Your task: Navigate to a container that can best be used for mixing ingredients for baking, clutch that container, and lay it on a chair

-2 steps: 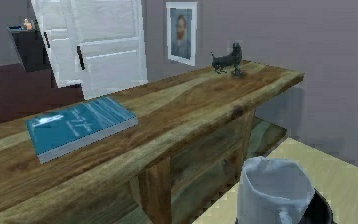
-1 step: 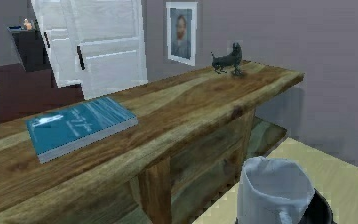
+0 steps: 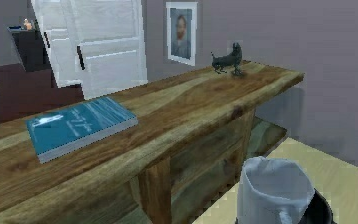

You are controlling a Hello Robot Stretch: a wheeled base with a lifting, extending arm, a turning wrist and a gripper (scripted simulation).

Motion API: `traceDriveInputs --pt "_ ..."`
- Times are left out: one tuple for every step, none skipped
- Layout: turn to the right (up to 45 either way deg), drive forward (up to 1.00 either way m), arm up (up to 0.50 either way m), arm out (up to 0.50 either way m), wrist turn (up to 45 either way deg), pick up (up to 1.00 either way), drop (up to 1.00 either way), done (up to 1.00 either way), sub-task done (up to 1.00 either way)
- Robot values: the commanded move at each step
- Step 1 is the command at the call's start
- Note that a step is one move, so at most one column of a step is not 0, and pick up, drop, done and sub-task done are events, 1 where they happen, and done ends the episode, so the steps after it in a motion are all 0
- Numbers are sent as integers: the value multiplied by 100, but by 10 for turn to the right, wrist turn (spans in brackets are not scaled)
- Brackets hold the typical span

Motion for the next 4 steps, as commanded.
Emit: traceDriveInputs --pt "0 0 0 0 0 100 0 0 0" --pt "0 0 10 0 0 0 0 0 0" --pt "-450 0 0 0 0 0 0 0 0" --pt "-450 0 0 0 0 0 0 0 0"
